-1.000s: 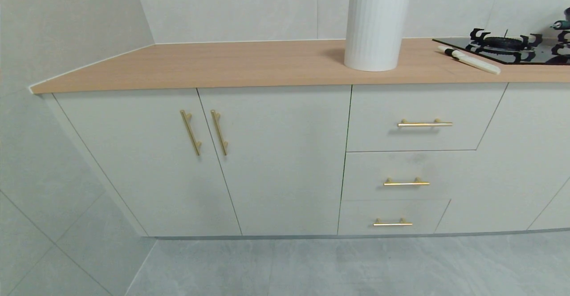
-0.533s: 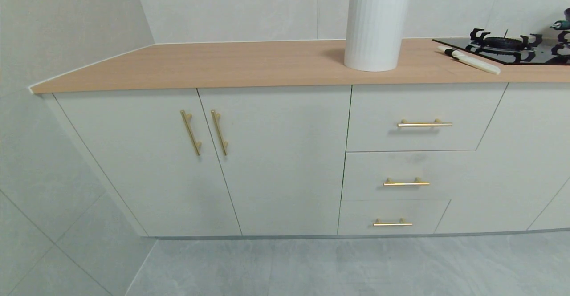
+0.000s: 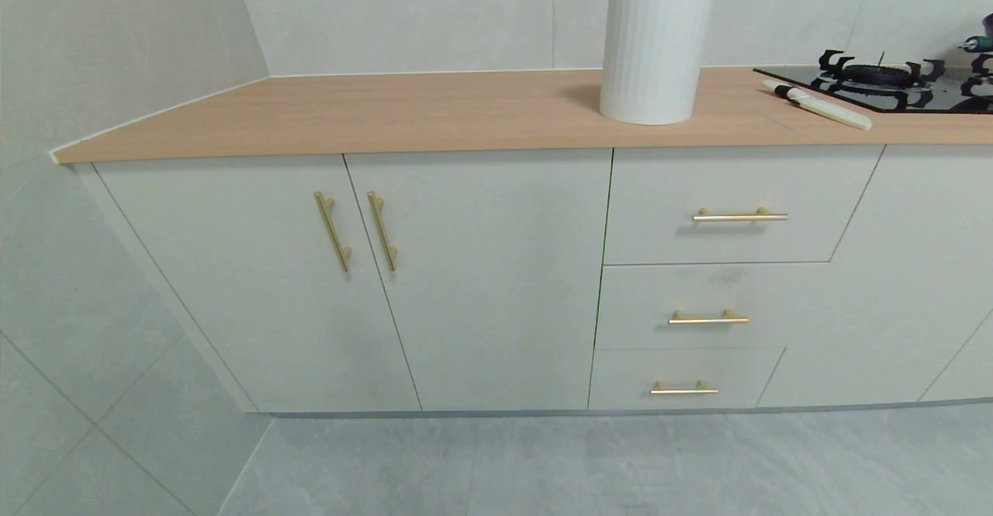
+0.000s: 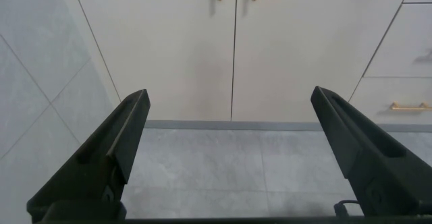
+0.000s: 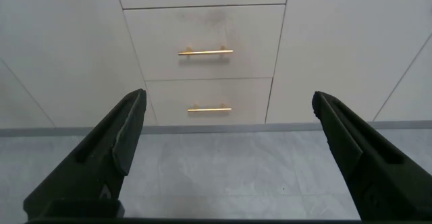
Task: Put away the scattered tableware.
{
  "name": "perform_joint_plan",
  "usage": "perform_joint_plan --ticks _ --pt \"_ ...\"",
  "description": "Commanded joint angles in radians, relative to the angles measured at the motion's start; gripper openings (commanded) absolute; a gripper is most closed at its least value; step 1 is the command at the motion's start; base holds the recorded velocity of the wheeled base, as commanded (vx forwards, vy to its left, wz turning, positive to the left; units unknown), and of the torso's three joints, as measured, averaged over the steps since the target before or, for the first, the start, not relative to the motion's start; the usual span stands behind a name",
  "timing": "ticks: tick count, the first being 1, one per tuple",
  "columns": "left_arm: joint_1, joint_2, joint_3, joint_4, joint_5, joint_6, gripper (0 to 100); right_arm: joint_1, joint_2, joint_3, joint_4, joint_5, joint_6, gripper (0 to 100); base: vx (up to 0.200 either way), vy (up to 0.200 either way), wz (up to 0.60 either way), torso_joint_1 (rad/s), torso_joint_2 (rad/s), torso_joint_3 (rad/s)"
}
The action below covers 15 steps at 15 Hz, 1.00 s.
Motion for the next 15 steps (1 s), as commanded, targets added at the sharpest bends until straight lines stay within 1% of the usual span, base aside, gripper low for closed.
perform_joint_plan --ticks 1,3,4,5,7,9,10,12,13,15 --pt "0.0 0.0 0.0 0.0 0.0 0.0 100 0.0 0.0 0.0 0.003 -0.001 0.001 100 0.0 0.0 0.0 0.0 0.0 0.0" --pt "0.0 0.0 0.0 0.0 0.0 0.0 100 0.0 0.0 0.0 0.003 -0.001 0.0 100 0.0 0.0 0.0 0.0 0.0 0.0" --pt "0.0 0.0 0.0 0.0 0.0 0.006 100 0.0 0.002 0.0 0.003 -0.001 0.0 100 0.0 0.0 0.0 0.0 0.0 0.0" --pt "0.0 0.0 0.0 0.001 0.0 0.026 100 0.0 0.0 0.0 0.003 -0.001 0.001 100 0.0 0.0 0.0 0.0 0.0 0.0" --pt "0.0 0.0 0.0 0.001 0.0 0.006 100 0.0 0.0 0.0 0.003 -0.001 0.0 100 0.0 0.0 0.0 0.0 0.0 0.0" --pt "0.0 0.0 0.0 0.001 0.0 0.009 100 0.0 0.0 0.0 0.003 -0.001 0.001 100 0.0 0.0 0.0 0.0 0.0 0.0" --pt "0.0 0.0 0.0 0.001 0.0 0.023 100 0.0 0.002 0.0 0.003 -0.001 0.0 100 0.0 0.0 0.0 0.0 0.0 0.0" --pt "0.0 0.0 0.0 0.001 0.0 0.023 100 0.0 0.002 0.0 0.003 0.0 -0.002 100 0.0 0.0 0.0 0.0 0.0 0.0" --pt "0.0 0.0 0.0 0.001 0.0 0.017 100 0.0 0.002 0.0 0.003 0.0 0.0 100 0.0 0.0 0.0 0.0 0.0 0.0" --pt "0.0 0.0 0.0 0.001 0.0 0.012 100 0.0 0.002 0.0 0.003 0.0 0.0 100 0.2 0.0 0.0 -0.007 0.0 0.005"
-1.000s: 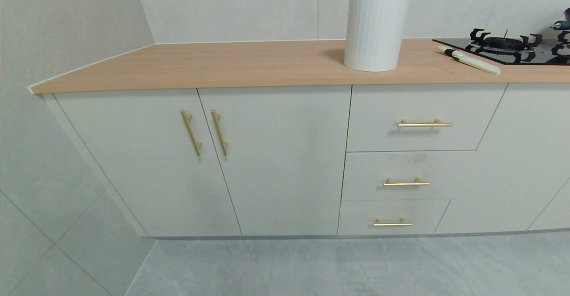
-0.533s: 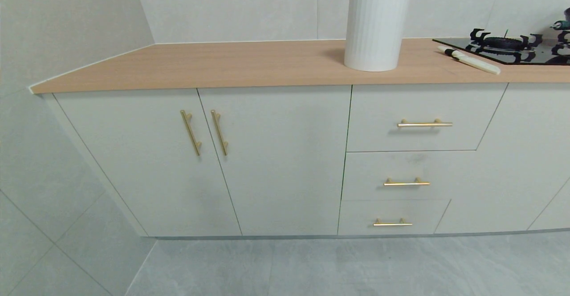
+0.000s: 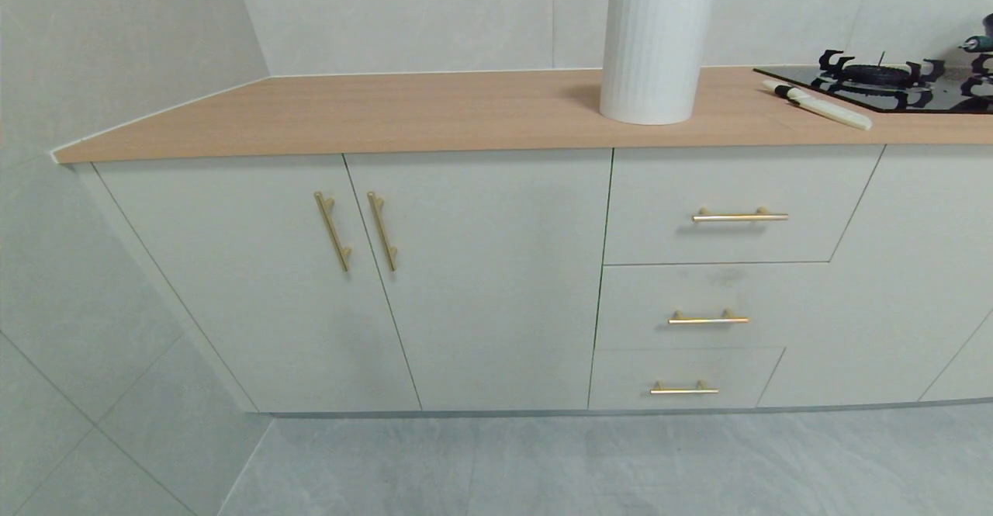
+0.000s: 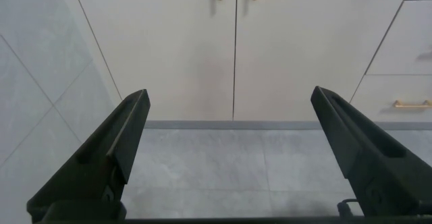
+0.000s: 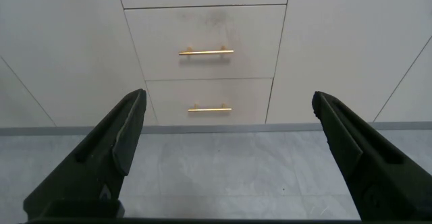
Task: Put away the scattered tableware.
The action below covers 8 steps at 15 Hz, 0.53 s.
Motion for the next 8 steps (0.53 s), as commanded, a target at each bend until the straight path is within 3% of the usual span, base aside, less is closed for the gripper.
perform_joint_plan --ticks 1,8 --pt "0.0 0.0 0.0 0.0 0.0 0.0 100 0.0 0.002 0.0 0.0 0.0 0.0 100 0.2 0.0 0.0 -0.007 0.0 -0.002" --pt "0.0 0.0 0.0 -0.002 0.0 0.0 100 0.0 0.002 0.0 0.0 0.0 -0.001 100 0.2 0.0 0.0 0.007 0.0 0.001"
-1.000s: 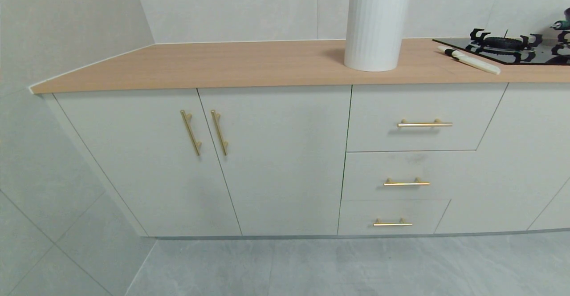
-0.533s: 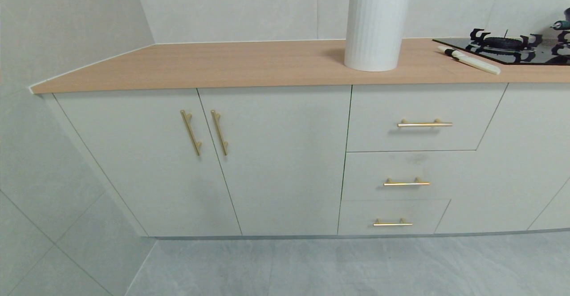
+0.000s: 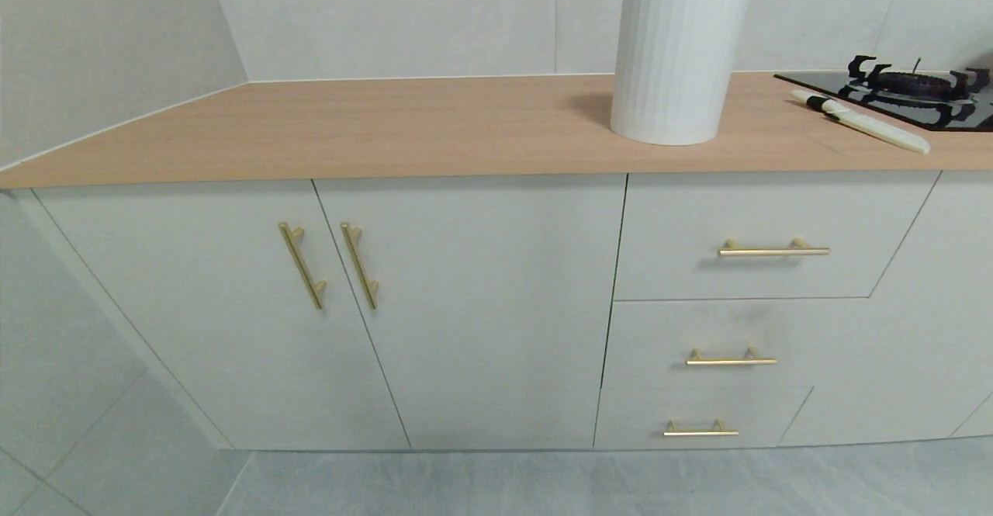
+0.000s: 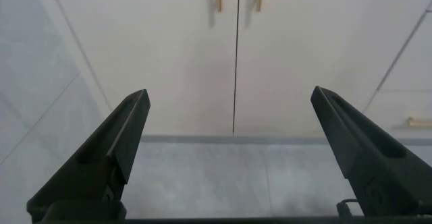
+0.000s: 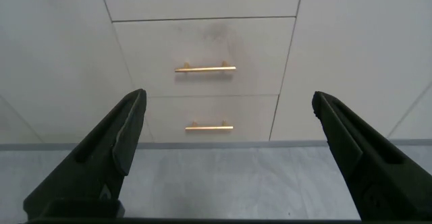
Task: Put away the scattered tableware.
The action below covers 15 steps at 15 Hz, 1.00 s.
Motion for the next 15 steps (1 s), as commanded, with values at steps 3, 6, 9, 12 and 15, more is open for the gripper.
perform_joint_plan --ticks 3,6,9,12,15 --pt "0.0 0.0 0.0 0.0 0.0 -0.001 100 0.0 0.002 0.0 0.0 0.0 0.0 100 0.2 0.0 0.0 0.002 0.0 0.002" --pt "0.0 0.0 0.0 0.0 0.0 -0.001 100 0.0 0.002 0.0 0.0 0.0 0.0 100 0.2 0.0 0.0 0.004 0.0 0.002" --pt "0.0 0.0 0.0 -0.001 0.0 -0.001 100 0.0 0.002 0.0 0.0 0.0 0.0 100 0.2 0.0 0.0 0.004 0.01 0.001" --pt "0.0 0.0 0.0 0.0 0.0 -0.001 100 0.0 0.002 0.0 0.0 0.0 0.0 100 0.2 0.0 0.0 0.001 0.0 0.001" --pt "0.0 0.0 0.0 -0.001 0.0 -0.001 100 0.0 0.002 0.0 0.0 0.0 0.0 100 0.067 0.0 0.0 0.001 0.0 0.001"
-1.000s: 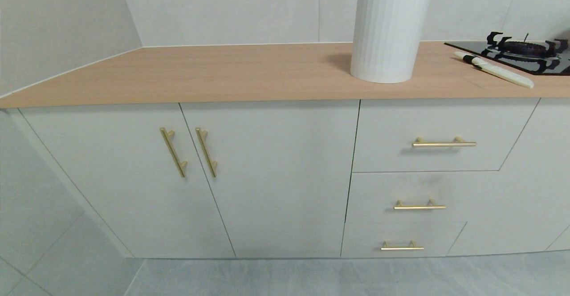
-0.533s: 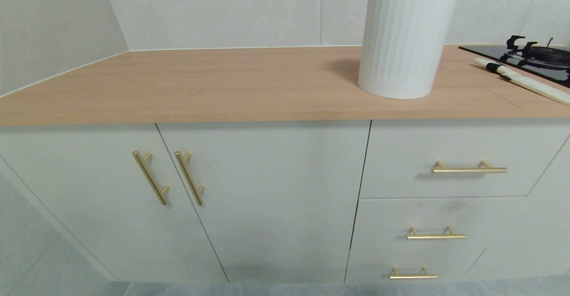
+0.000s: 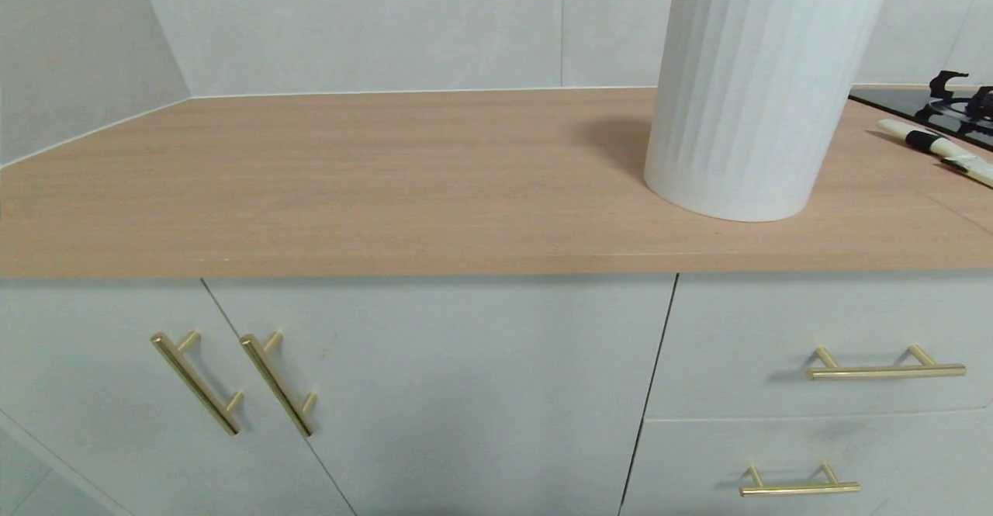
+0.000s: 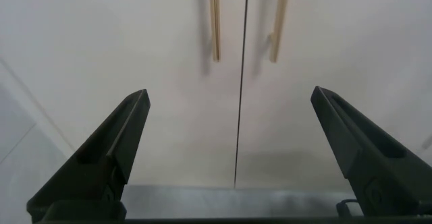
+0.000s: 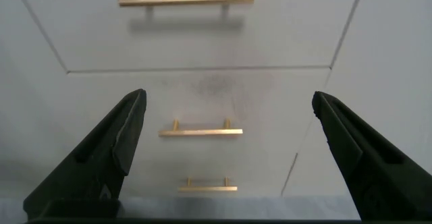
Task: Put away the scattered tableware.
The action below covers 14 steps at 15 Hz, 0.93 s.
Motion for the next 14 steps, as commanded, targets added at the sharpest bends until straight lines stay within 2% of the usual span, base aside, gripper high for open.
perform_joint_plan --ticks 1,8,14 --pt "0.0 0.0 0.0 -0.002 0.0 0.0 100 0.0 0.002 0.0 0.0 0.0 0.0 100 0.0 0.0 0.0 0.0 0.0 0.0" --pt "0.0 0.0 0.0 -0.002 0.0 0.002 100 0.0 0.002 0.0 0.0 0.0 0.0 100 0.0 0.0 0.0 0.0 0.0 0.0" --pt "0.0 0.0 0.0 -0.002 0.0 0.003 100 0.0 0.002 0.0 0.0 0.0 0.0 100 0.0 -0.2 0.0 -0.002 0.0 0.003"
